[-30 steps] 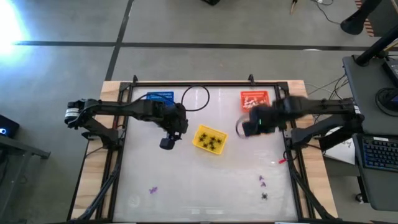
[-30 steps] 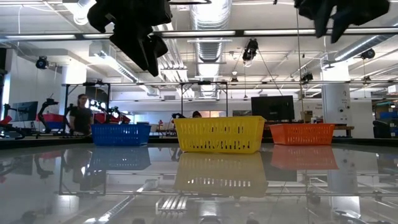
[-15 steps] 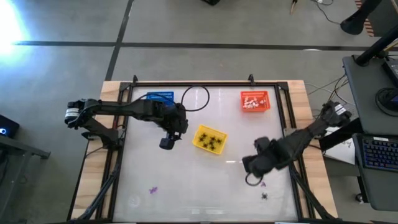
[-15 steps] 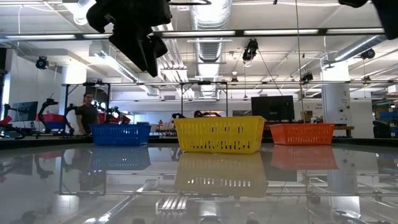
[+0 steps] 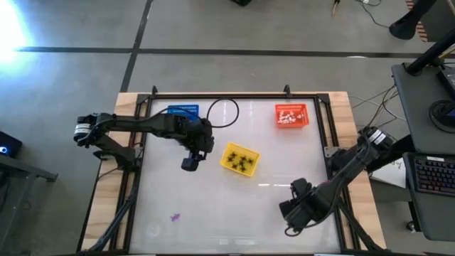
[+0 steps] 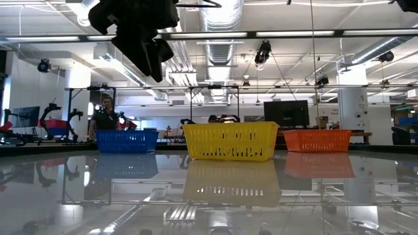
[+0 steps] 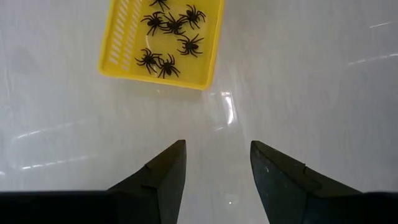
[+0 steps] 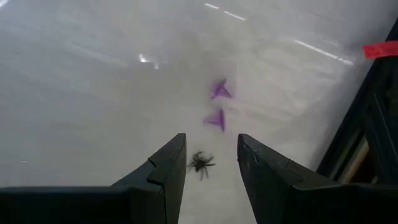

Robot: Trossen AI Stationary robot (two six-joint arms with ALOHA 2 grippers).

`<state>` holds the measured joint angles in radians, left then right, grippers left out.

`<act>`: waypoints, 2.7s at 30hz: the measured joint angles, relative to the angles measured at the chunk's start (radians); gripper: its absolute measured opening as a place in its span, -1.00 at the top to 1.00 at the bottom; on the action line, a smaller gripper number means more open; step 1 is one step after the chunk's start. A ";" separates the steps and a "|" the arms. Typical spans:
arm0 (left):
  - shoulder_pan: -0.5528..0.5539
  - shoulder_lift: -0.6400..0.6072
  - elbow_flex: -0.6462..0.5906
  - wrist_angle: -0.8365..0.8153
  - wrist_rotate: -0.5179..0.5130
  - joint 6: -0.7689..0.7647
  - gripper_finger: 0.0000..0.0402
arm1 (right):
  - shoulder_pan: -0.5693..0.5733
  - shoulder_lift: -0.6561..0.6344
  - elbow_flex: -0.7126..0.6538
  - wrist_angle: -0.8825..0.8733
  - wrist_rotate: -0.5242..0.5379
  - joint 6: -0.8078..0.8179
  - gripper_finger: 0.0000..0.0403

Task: Sort Halloween decoration
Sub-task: Put the purple witch hat toy into the blue bin

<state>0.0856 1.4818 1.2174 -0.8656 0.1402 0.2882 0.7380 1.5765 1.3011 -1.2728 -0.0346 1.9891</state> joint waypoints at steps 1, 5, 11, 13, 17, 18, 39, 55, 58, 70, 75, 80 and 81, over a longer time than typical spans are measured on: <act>0.000 0.000 0.000 0.000 0.000 -0.002 0.19 | 0.007 0.011 -0.001 0.001 -0.002 0.000 0.32; 0.000 0.000 0.000 -0.001 0.000 -0.013 0.19 | 0.022 0.043 -0.011 0.003 -0.041 0.001 0.32; 0.000 0.000 0.000 -0.005 0.000 -0.026 0.19 | 0.024 0.060 -0.059 0.099 -0.071 -0.001 0.32; 0.000 0.000 0.000 -0.007 0.000 -0.035 0.19 | 0.024 0.060 -0.085 0.140 -0.071 -0.001 0.32; 0.000 0.000 0.000 -0.015 0.000 -0.039 0.19 | 0.024 0.061 -0.128 0.162 -0.080 0.008 0.32; 0.000 0.000 0.000 -0.018 0.000 -0.040 0.19 | 0.024 0.060 -0.138 0.168 -0.085 0.008 0.32; 0.000 0.000 0.000 -0.022 0.000 -0.069 0.19 | 0.074 0.019 -0.377 0.460 -0.097 0.079 0.33; 0.000 0.000 0.000 -0.022 0.000 -0.088 0.19 | 0.073 0.015 -0.396 0.491 -0.086 0.079 0.81; 0.000 0.000 0.000 -0.022 0.000 -0.088 0.19 | 0.074 0.015 -0.389 0.487 -0.072 0.079 0.90; 0.000 -0.001 0.000 -0.029 0.000 -0.088 0.19 | 0.074 0.015 -0.314 0.476 -0.070 0.082 0.96; 0.002 -0.023 0.000 -0.064 -0.013 -0.079 0.19 | 0.074 0.015 -0.258 0.448 -0.050 0.086 0.96; 0.004 -0.068 0.000 -0.136 -0.132 -0.070 0.19 | 0.054 0.015 -0.204 0.443 0.077 0.079 0.96; 0.005 -0.076 0.000 -0.151 -0.141 -0.070 0.19 | 0.044 0.015 -0.194 0.441 0.090 0.067 0.96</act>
<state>0.0902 1.4055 1.2172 -1.0167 -0.0009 0.2185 0.7819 1.5917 1.1073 -0.8321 0.0552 2.0561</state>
